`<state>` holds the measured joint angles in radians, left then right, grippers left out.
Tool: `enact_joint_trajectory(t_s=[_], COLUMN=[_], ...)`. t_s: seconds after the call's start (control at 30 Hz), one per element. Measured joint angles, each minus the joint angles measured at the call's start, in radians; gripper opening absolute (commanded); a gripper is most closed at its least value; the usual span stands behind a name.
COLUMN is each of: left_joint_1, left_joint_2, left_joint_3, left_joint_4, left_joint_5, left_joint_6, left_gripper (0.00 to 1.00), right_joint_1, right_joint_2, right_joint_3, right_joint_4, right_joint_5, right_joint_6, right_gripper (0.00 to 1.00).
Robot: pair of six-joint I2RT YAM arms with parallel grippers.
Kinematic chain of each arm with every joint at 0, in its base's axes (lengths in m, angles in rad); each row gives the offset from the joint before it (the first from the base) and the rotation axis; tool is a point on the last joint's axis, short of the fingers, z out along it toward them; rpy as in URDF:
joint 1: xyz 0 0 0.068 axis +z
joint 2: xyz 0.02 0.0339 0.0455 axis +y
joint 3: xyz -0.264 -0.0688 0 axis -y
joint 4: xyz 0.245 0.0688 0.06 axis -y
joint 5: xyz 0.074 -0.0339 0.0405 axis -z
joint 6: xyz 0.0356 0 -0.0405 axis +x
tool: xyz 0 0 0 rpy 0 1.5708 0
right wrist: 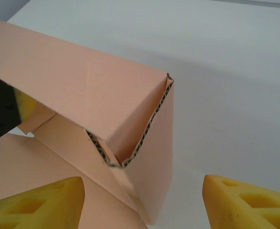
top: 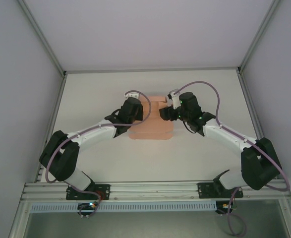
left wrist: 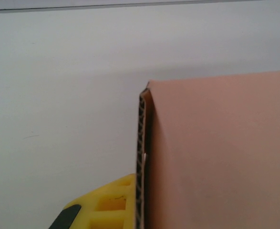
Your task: Assemble paper box
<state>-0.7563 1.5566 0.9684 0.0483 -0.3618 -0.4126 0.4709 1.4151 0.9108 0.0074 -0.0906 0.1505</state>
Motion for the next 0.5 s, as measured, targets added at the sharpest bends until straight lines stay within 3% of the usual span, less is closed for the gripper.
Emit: enact_joint_trajectory(t_s=[0.07, 0.2, 0.4, 0.5], left_joint_1=[0.000, 0.000, -0.001, -0.009], left_joint_2=[0.000, 0.000, 0.000, -0.001], left_joint_3=[0.000, 0.000, 0.000, 0.000], left_joint_4=[0.000, 0.000, -0.002, -0.007], left_joint_5=[0.010, 0.023, 0.019, 0.018], left_joint_6=[0.000, 0.000, 0.000, 0.002], left_gripper=[0.00, 0.00, 0.00, 0.00], right_joint_1=[-0.003, -0.006, -0.003, 0.004], right_joint_2=[0.028, 0.096, 0.171, 0.182], right_joint_3=[0.016, 0.055, 0.124, 0.139], right_joint_4=[0.001, 0.004, -0.001, -0.036], right_joint_5=[0.005, 0.023, 0.077, 0.135], right_joint_6=[0.002, 0.007, 0.039, 0.040], right_gripper=[0.52, 0.48, 0.11, 0.06])
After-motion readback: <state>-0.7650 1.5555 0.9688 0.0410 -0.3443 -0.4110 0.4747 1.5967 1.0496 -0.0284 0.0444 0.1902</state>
